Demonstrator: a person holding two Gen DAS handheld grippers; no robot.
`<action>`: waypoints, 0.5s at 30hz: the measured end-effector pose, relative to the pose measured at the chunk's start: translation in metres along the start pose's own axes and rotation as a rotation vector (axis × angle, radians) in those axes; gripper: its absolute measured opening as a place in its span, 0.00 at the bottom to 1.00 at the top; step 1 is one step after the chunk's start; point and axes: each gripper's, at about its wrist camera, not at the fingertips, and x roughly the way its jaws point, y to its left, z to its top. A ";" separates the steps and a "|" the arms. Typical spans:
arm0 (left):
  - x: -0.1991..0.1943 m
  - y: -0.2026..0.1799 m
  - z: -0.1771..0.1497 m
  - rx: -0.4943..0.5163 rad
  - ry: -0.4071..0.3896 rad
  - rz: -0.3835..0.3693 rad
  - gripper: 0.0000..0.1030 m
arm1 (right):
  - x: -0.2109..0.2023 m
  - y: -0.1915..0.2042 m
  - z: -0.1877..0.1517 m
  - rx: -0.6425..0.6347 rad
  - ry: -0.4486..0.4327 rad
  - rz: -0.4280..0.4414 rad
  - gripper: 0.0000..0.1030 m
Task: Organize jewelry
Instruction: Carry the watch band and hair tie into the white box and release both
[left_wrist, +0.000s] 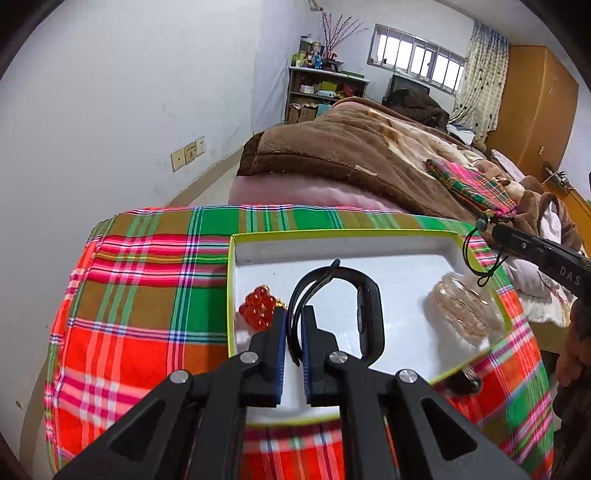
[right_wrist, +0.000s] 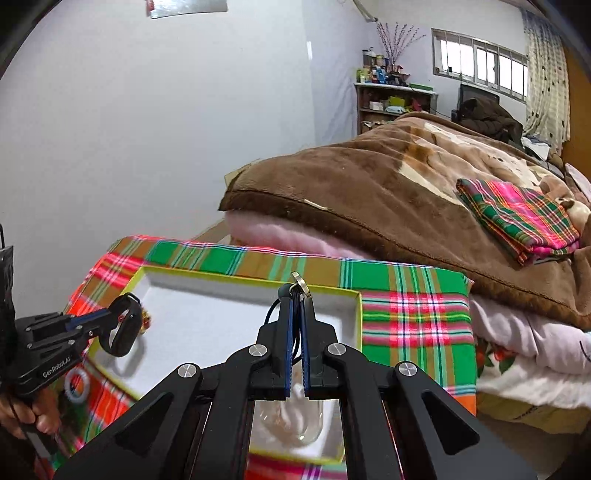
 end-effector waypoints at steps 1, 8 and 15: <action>0.004 0.001 0.001 -0.004 0.005 0.002 0.08 | 0.005 -0.002 0.001 0.003 0.006 -0.004 0.03; 0.026 0.002 0.009 -0.018 0.032 0.020 0.08 | 0.035 -0.012 -0.003 0.002 0.077 -0.033 0.03; 0.038 -0.001 0.008 -0.007 0.059 0.028 0.08 | 0.054 -0.020 -0.012 -0.010 0.150 -0.069 0.03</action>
